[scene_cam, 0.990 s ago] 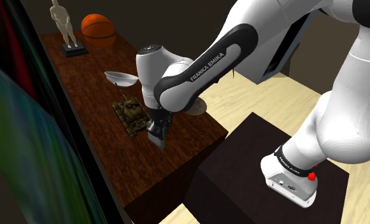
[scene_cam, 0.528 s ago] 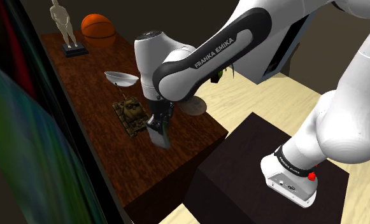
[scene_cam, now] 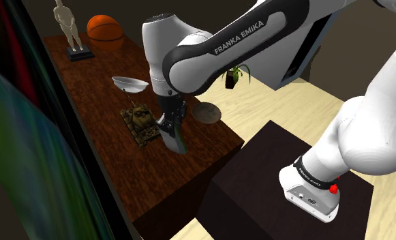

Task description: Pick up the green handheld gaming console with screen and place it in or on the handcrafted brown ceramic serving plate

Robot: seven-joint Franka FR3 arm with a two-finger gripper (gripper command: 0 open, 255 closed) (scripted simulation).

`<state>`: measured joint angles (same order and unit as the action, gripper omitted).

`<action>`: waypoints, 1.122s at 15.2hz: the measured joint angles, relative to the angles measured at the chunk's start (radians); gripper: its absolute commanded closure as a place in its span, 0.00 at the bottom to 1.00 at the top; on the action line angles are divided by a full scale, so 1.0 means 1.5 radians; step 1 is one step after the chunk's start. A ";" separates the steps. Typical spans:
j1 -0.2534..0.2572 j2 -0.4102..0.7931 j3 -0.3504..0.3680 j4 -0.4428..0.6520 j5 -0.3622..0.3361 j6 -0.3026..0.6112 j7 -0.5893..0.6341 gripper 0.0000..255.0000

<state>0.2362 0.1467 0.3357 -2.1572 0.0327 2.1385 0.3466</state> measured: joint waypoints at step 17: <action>-0.130 -0.116 -0.116 -0.063 -0.008 -0.059 -0.240 1.00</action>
<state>0.0409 -0.0271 0.1624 -2.2512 0.0210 2.0506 -0.0132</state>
